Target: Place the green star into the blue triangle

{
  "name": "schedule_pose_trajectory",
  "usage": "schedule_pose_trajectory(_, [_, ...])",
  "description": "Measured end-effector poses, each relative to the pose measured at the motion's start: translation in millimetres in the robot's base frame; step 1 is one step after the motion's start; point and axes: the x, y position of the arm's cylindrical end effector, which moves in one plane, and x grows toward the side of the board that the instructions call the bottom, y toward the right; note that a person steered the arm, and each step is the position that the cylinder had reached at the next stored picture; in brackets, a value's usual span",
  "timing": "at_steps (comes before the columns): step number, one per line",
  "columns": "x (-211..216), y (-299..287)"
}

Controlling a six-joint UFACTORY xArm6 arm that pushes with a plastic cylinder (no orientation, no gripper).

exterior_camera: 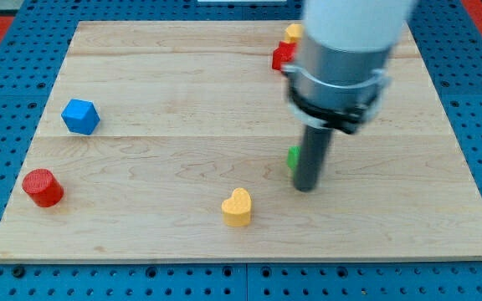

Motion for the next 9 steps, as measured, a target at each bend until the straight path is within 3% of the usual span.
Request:
schedule_pose_trajectory(1, [-40.5,-18.2])
schedule_pose_trajectory(3, [-14.3,0.8])
schedule_pose_trajectory(4, [-21.7,42.4])
schedule_pose_trajectory(6, [-157.7,28.7])
schedule_pose_trajectory(7, [-186.0,28.7])
schedule_pose_trajectory(8, [-164.3,32.0])
schedule_pose_trajectory(9, [-103.9,62.7])
